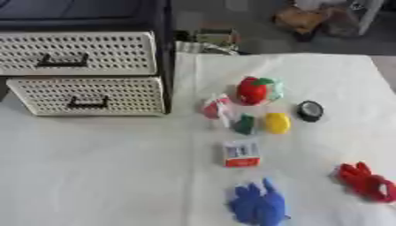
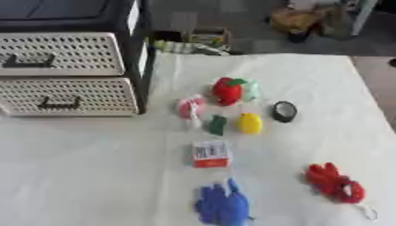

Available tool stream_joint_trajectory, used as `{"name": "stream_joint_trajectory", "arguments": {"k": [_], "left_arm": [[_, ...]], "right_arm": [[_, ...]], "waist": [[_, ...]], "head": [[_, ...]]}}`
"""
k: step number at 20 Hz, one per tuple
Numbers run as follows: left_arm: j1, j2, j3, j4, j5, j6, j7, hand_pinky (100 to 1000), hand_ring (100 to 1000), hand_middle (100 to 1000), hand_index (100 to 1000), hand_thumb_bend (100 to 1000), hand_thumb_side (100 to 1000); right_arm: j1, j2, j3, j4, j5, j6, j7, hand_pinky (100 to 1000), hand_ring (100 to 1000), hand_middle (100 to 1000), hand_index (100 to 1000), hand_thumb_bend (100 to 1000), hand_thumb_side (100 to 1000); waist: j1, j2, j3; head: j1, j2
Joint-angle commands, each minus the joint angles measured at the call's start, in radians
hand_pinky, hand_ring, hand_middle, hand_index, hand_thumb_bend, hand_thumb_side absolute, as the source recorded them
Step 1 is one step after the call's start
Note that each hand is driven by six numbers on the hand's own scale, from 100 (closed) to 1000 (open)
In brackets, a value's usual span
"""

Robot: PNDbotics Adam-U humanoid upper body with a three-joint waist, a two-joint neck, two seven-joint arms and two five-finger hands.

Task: Pick up objects from table and place into drawer.

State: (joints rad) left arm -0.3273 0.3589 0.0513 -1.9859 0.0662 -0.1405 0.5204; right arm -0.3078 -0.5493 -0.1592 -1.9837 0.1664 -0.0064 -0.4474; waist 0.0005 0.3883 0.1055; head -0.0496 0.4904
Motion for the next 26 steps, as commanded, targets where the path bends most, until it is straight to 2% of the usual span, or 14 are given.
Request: {"name": "stream_joint_trajectory", "arguments": {"k": [1,8,11,16,19,23,26], "left_arm": [[-0.01,0.021,0.005,-0.014,-0.002,-0.002,0.0,517,407,566,770,100,521],[-0.013,0.027,0.007,-0.014,-0.01,-0.003,0.001,517,408,568,772,100,523],[-0.028,0.067,0.009,-0.014,-0.041,-0.006,0.002,518,409,573,780,100,512],[-0.076,0.232,0.01,-0.014,-0.126,0.022,0.001,515,408,576,792,100,434],[-0.092,0.348,0.007,-0.014,-0.158,0.063,0.005,513,402,583,807,100,336],[-0.11,0.485,0.007,-0.014,-0.171,0.168,-0.05,511,395,584,825,100,269],[-0.112,0.583,0.003,-0.014,-0.141,0.261,-0.097,496,377,549,814,100,247]], "right_arm": [[-0.006,-0.018,-0.011,-0.016,-0.003,-0.003,0.001,795,567,652,845,100,837],[-0.004,-0.018,-0.011,-0.016,-0.002,-0.003,0.001,795,567,651,846,100,837],[-0.003,-0.023,-0.012,-0.016,-0.001,-0.003,0.0,795,568,652,846,100,836],[0.004,-0.038,-0.015,-0.016,0.006,-0.005,-0.005,795,570,654,845,100,837],[0.003,-0.051,-0.017,-0.016,0.01,-0.006,-0.01,795,572,656,845,100,836],[0.0,-0.068,-0.017,-0.016,0.015,-0.01,-0.013,795,573,657,845,100,836],[0.0,-0.076,-0.016,-0.016,0.017,-0.011,-0.015,795,574,658,845,100,836]], "waist": [[-0.001,-0.023,0.001],[-0.001,-0.023,0.001],[0.002,-0.025,0.002],[0.01,-0.029,0.01],[0.015,-0.03,0.012],[0.019,-0.03,0.016],[0.021,-0.03,0.02]], "head": [[0.002,-0.008],[-0.002,-0.003],[-0.001,-0.002],[0.0,0.001],[0.001,-0.003],[0.002,-0.014],[0.0,-0.019]]}}
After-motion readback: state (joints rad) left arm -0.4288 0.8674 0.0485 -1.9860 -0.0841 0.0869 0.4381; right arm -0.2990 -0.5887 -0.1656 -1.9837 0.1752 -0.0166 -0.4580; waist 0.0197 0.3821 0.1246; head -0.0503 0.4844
